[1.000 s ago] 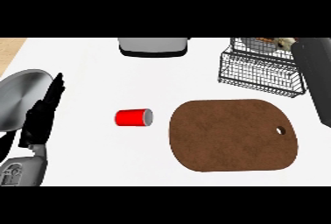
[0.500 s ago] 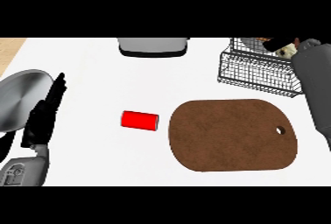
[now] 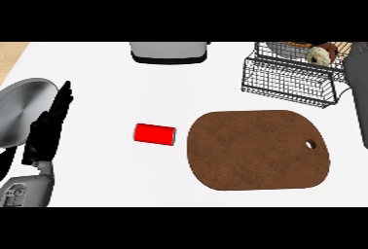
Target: Pick the cupcake from the cutting board and place it in the tiered basket
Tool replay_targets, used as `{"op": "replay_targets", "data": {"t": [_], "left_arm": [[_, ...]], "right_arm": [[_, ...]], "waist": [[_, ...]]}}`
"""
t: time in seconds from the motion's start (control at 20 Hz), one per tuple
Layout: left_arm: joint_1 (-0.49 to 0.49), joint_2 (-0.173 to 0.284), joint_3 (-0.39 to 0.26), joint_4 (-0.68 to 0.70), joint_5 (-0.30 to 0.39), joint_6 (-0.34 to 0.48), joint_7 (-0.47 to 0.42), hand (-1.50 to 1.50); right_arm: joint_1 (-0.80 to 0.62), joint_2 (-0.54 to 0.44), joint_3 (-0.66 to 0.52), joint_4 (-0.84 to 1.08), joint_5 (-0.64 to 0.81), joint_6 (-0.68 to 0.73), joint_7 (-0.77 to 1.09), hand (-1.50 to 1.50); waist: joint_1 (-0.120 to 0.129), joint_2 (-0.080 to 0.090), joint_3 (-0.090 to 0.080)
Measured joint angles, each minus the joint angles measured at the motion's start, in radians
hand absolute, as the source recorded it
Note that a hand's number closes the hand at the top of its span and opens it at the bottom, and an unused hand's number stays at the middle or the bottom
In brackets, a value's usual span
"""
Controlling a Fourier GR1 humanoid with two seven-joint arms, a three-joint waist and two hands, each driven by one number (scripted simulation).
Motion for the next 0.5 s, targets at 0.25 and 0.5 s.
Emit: {"op": "replay_targets", "data": {"t": [0.25,0.5], "left_arm": [[0.028,0.006,0.011,-0.011,0.002,-0.008,-0.008,0.00],[0.036,0.009,0.025,-0.005,0.001,-0.003,-0.016,0.00]], "right_arm": [[0.043,-0.050,-0.034,-0.165,-0.035,0.060,0.110,-1.50],[0.158,-0.114,-0.128,-0.342,-0.151,0.176,0.188,-1.50]], "waist": [[-0.013,-0.005,-0.001],[-0.029,-0.009,-0.001]]}}
